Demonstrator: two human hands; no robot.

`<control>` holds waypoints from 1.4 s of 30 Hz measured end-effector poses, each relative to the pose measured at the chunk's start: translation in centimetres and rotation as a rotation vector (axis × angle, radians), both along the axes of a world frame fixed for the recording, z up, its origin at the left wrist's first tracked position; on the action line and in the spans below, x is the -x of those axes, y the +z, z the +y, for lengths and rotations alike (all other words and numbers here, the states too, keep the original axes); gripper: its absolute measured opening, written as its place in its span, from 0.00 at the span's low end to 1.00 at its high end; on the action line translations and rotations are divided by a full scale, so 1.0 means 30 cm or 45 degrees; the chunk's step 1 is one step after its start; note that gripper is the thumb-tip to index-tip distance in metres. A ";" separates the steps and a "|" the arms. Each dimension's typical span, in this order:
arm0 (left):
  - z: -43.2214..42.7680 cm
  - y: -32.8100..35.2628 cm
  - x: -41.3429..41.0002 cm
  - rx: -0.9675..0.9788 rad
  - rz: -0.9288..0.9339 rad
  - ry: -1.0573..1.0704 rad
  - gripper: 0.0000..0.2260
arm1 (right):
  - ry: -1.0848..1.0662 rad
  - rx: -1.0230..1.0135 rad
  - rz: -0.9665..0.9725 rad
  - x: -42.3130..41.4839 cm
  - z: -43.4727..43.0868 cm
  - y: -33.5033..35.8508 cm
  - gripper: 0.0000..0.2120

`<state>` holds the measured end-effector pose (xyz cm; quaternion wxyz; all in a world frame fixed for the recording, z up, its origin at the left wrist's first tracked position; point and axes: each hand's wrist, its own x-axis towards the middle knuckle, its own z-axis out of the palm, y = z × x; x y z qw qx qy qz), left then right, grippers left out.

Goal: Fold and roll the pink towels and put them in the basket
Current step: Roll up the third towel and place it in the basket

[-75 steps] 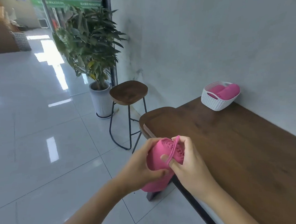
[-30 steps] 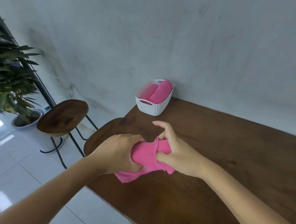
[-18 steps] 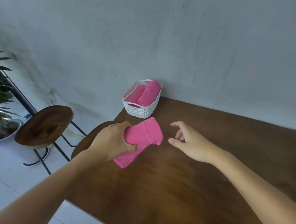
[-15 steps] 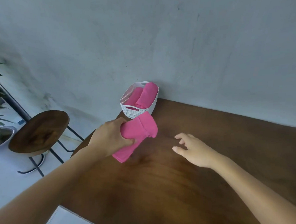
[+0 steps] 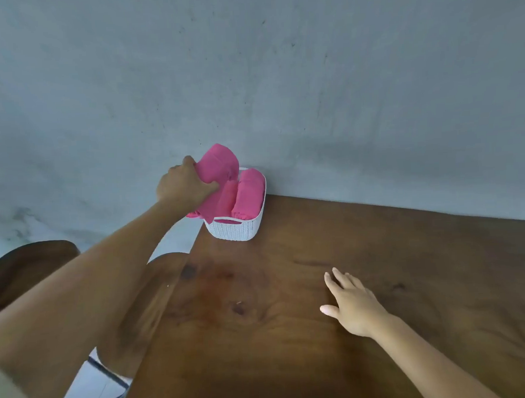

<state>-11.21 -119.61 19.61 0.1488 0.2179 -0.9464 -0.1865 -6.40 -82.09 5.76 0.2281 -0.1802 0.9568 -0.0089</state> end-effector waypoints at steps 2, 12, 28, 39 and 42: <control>-0.013 -0.011 0.062 -0.012 -0.027 0.024 0.26 | -0.021 -0.008 -0.011 0.000 -0.005 0.002 0.35; 0.074 -0.157 0.188 0.001 -0.129 -0.117 0.29 | -0.128 0.009 -0.065 0.000 -0.024 0.005 0.36; 0.060 -0.223 -0.025 0.145 0.371 -0.420 0.19 | -0.278 0.212 0.077 -0.075 -0.008 -0.064 0.30; 0.287 -0.463 -0.351 -0.034 0.271 -0.784 0.10 | -0.396 0.297 0.533 -0.333 -0.037 -0.136 0.24; 0.366 -0.532 -0.410 -0.059 0.160 -0.862 0.10 | -0.396 0.337 0.594 -0.376 0.008 -0.144 0.21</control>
